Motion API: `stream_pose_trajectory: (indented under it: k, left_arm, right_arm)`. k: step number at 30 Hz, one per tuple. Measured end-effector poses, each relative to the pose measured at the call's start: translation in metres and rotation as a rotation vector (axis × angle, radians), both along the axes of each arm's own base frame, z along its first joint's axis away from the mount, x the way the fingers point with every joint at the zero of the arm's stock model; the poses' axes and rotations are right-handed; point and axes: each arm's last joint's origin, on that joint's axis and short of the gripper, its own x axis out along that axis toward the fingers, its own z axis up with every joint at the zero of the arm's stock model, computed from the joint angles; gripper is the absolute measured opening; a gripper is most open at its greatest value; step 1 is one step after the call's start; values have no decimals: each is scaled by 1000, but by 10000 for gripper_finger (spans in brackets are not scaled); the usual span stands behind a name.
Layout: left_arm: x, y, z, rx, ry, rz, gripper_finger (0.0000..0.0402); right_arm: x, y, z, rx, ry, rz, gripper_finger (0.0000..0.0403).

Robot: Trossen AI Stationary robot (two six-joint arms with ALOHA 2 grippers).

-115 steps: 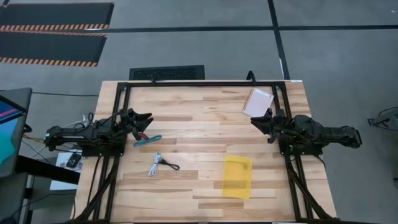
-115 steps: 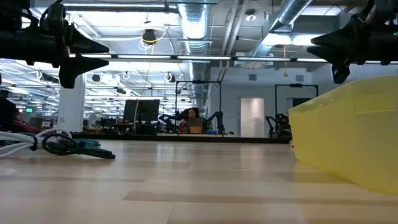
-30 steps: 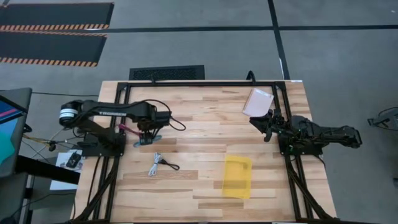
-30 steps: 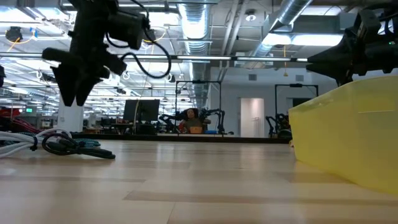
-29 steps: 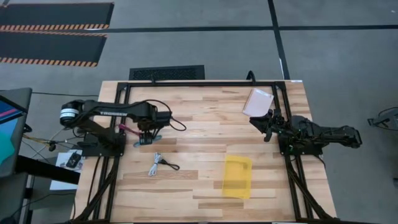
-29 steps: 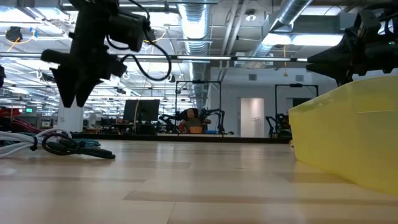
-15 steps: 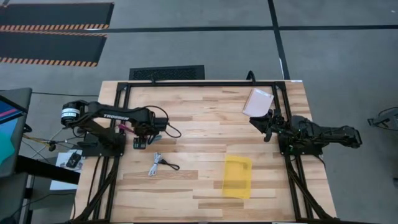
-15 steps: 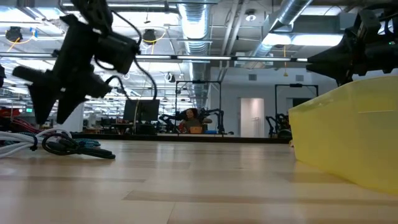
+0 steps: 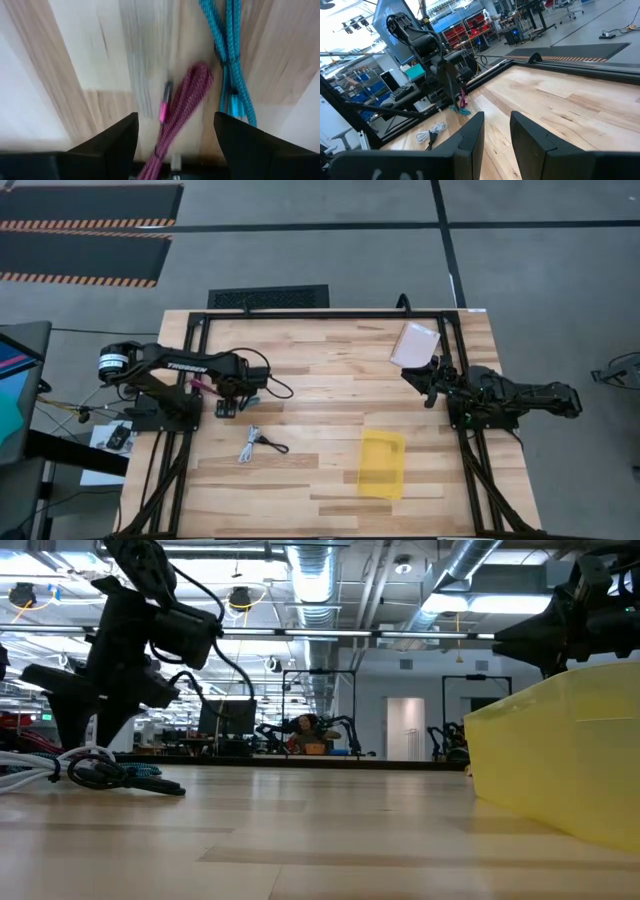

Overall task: Pick and place USB-C Cables
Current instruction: Put the black pink charger cable into the yellow bin

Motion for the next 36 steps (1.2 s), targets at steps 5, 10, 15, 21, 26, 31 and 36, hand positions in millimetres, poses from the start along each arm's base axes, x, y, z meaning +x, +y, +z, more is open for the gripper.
stream_pose_trajectory:
  k: [5, 10, 15, 21, 26, 31, 36]
  left_arm:
    - [2, 4, -1, -3, -31, 25, 248]
    - [0, 5, -3, -7, -32, 33, 248]
    - [2, 6, -4, -5, -47, 28, 248]
    - [3, 6, -10, -12, -33, 11, 240]
    - [8, 6, -28, -56, 59, 9, 229]
    - [10, 7, -39, -68, 140, -1, 215]
    - [12, 7, -33, -62, 141, 7, 168]
  right_arm:
    - [0, 0, 0, 0, 0, 0, 119]
    - [0, 0, 0, 0, 0, 0, 119]
    - [0, 0, 0, 0, 0, 0, 119]
    - [0, 0, 0, 0, 0, 1, 119]
    - [0, 0, 0, 0, 0, 1, 119]
    - [0, 0, 0, 0, -3, 2, 119]
    - [0, 0, 0, -1, -3, 2, 119]
